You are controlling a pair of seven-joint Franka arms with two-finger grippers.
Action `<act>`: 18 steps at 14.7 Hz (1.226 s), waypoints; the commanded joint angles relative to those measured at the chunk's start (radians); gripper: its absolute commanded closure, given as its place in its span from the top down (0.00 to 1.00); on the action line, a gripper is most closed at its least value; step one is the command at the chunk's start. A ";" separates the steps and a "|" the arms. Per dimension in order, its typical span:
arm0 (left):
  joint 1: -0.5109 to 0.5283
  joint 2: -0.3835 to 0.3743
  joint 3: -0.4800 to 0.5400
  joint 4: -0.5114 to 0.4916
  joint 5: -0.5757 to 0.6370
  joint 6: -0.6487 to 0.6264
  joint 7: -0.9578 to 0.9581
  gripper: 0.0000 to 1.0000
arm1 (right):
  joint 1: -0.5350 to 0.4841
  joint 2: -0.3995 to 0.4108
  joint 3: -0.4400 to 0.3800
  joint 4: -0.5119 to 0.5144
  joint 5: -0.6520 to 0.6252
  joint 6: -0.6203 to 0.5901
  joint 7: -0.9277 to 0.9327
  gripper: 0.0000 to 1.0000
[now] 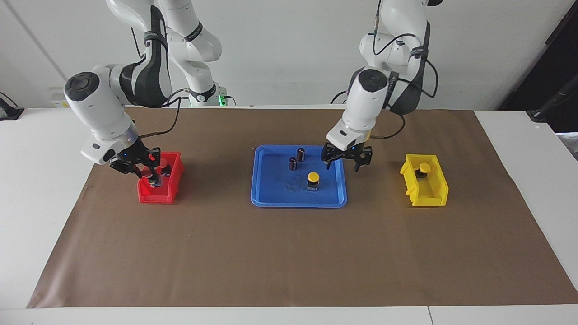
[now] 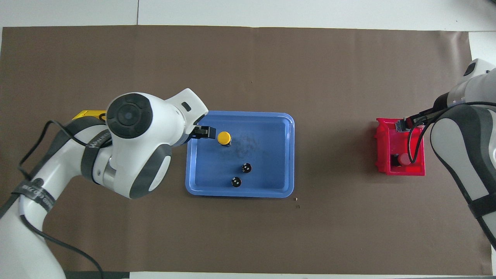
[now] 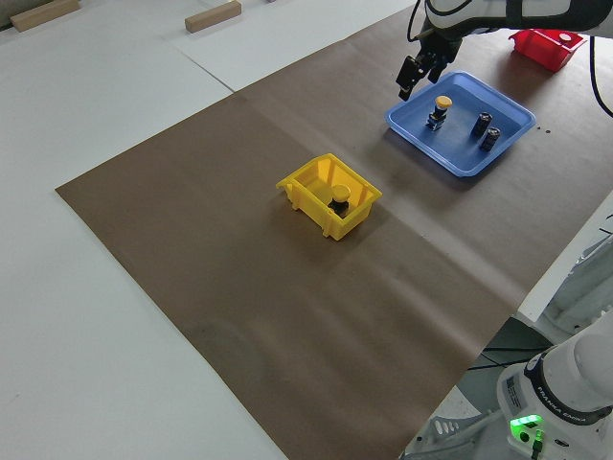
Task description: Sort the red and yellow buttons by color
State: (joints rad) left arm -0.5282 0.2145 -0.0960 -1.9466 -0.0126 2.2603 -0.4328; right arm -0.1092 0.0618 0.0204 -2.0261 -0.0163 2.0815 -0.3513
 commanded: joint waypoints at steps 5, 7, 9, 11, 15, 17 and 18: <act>-0.069 0.121 0.022 0.106 0.017 0.002 -0.090 1.00 | -0.052 -0.068 0.013 -0.212 0.010 0.199 -0.040 0.14; -0.090 0.120 0.022 0.097 0.017 -0.008 -0.147 0.98 | -0.049 -0.062 0.013 -0.227 0.010 0.228 -0.037 0.14; -0.099 0.120 0.022 0.095 0.017 -0.014 -0.199 0.62 | -0.047 -0.063 0.013 -0.267 0.010 0.275 -0.035 0.14; -0.092 0.120 0.022 0.095 0.014 -0.018 -0.208 0.02 | -0.050 -0.047 0.013 -0.287 0.010 0.324 -0.035 0.18; -0.079 0.120 0.024 0.098 0.011 -0.015 -0.225 0.02 | -0.049 -0.042 0.013 -0.264 0.010 0.302 -0.037 0.58; -0.076 0.120 0.027 0.100 0.011 -0.018 -0.225 0.02 | -0.047 -0.030 0.015 -0.202 0.010 0.232 -0.037 0.72; -0.076 0.120 0.030 0.106 0.011 -0.024 -0.225 0.02 | -0.047 -0.014 0.015 -0.147 0.010 0.177 -0.037 0.75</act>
State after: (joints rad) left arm -0.6064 0.3292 -0.0717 -1.8635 -0.0125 2.2637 -0.6397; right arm -0.1440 0.0262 0.0244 -2.2605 -0.0163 2.3458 -0.3647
